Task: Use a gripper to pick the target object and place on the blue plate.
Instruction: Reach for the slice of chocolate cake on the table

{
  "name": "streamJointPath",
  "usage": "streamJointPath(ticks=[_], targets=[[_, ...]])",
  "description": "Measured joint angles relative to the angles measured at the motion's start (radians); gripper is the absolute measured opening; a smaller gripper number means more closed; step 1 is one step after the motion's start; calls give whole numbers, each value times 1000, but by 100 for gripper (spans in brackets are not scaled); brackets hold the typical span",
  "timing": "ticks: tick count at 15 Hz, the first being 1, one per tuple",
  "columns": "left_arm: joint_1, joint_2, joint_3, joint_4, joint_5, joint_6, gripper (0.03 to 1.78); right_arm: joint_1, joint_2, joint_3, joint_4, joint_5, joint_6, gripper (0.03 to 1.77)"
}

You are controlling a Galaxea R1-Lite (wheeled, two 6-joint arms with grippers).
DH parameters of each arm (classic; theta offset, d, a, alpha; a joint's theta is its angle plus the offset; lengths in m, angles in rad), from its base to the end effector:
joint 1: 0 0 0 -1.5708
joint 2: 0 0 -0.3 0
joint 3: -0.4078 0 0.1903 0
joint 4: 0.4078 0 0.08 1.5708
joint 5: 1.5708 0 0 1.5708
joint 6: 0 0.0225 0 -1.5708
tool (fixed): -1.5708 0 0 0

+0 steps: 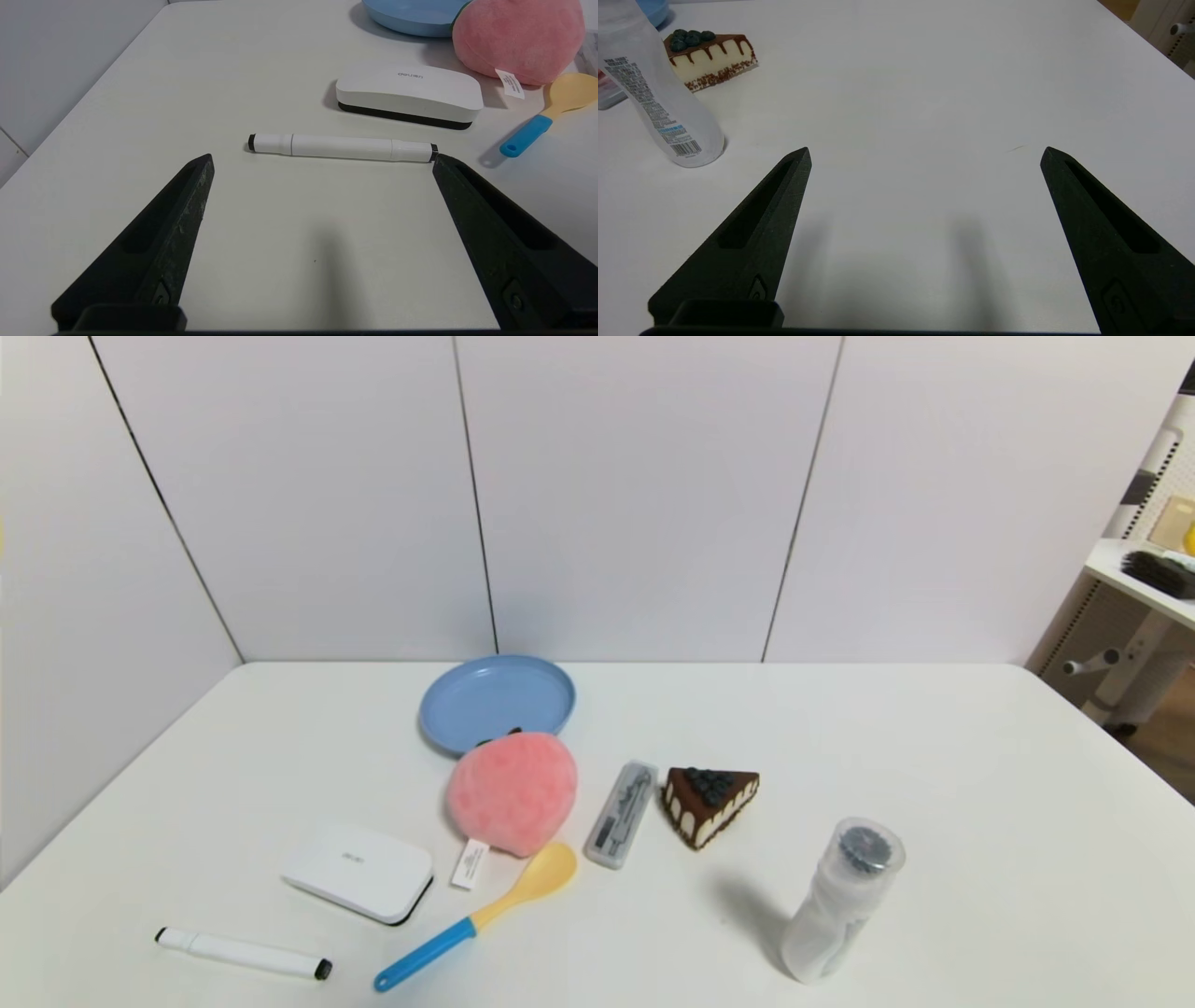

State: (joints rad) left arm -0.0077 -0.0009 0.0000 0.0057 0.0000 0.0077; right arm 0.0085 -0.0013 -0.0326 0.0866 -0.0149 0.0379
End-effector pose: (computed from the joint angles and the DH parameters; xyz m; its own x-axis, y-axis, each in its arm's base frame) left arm -0.0229 0.0002 0.0749 1.0000 -0.0077 -0.0048 0.0077 0.9999 0.0077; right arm -0.0256 -0.0006 0.0756 0.9986 -0.0064 -0.0527 0.0084 0.9993 0.0371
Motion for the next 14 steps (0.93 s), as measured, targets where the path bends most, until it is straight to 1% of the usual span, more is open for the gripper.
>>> streamJointPath(ticks=[14], targets=[[0, 0, 0, 0, 0, 0, 169, 0, 0, 0, 0, 0, 0, 170]])
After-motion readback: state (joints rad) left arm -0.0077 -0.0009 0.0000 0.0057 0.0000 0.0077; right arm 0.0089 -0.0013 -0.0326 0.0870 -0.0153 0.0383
